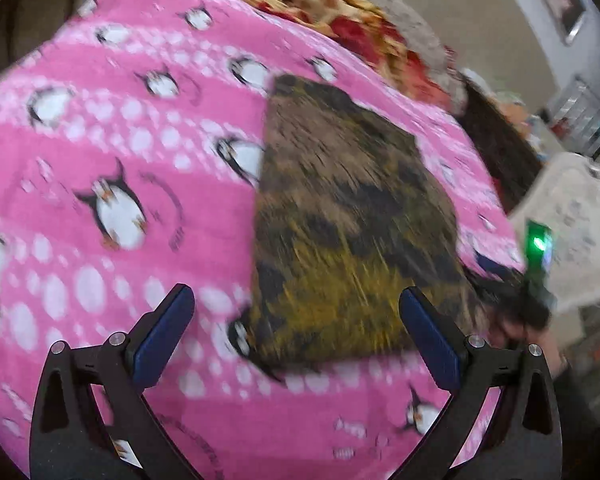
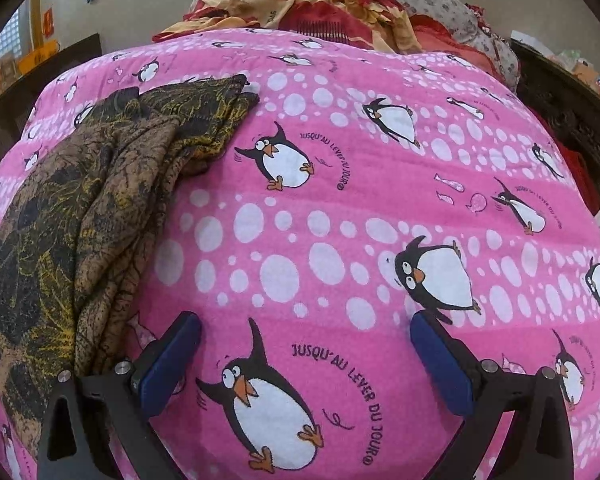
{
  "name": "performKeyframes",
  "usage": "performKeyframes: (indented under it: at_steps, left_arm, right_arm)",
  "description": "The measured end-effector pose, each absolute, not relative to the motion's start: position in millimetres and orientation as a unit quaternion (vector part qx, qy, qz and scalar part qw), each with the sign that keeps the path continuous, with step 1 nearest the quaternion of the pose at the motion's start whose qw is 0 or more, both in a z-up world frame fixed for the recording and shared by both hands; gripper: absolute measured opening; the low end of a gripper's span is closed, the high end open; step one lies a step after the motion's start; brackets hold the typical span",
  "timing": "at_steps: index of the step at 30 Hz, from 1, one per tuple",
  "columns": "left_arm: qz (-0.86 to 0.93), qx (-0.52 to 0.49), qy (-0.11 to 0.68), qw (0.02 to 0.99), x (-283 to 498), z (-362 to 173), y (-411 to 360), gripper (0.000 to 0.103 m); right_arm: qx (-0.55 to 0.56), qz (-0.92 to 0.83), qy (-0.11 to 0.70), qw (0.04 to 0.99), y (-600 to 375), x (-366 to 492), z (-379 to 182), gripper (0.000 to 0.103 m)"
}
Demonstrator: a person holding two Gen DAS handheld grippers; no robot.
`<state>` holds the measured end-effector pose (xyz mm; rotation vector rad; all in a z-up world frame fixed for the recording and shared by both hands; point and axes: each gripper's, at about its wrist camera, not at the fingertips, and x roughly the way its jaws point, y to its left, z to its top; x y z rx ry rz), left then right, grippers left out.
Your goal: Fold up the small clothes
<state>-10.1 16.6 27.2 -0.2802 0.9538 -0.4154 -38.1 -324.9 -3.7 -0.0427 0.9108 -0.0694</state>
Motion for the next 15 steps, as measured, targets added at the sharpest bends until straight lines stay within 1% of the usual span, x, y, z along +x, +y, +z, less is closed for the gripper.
performKeyframes:
  at_steps: [3, 7, 15]
  left_arm:
    - [-0.146, -0.078, 0.45, 0.877, -3.7, 39.5, 0.8, 0.102]
    - [-0.077, -0.023, 0.491, 0.867, 2.2, 40.9, -19.8, 0.102]
    - [-0.058, 0.023, 0.467, 0.882, -11.5, 57.2, -31.3, 0.102]
  right_arm:
    - [-0.021, -0.034, 0.44, 0.897, -324.2, -37.9, -3.6, 0.103]
    - [-0.029, -0.038, 0.444, 0.895, -321.9, -37.9, -2.1, 0.103]
    - [-0.033, -0.064, 0.469, 0.88, -313.9, -83.6, 1.6, 0.103]
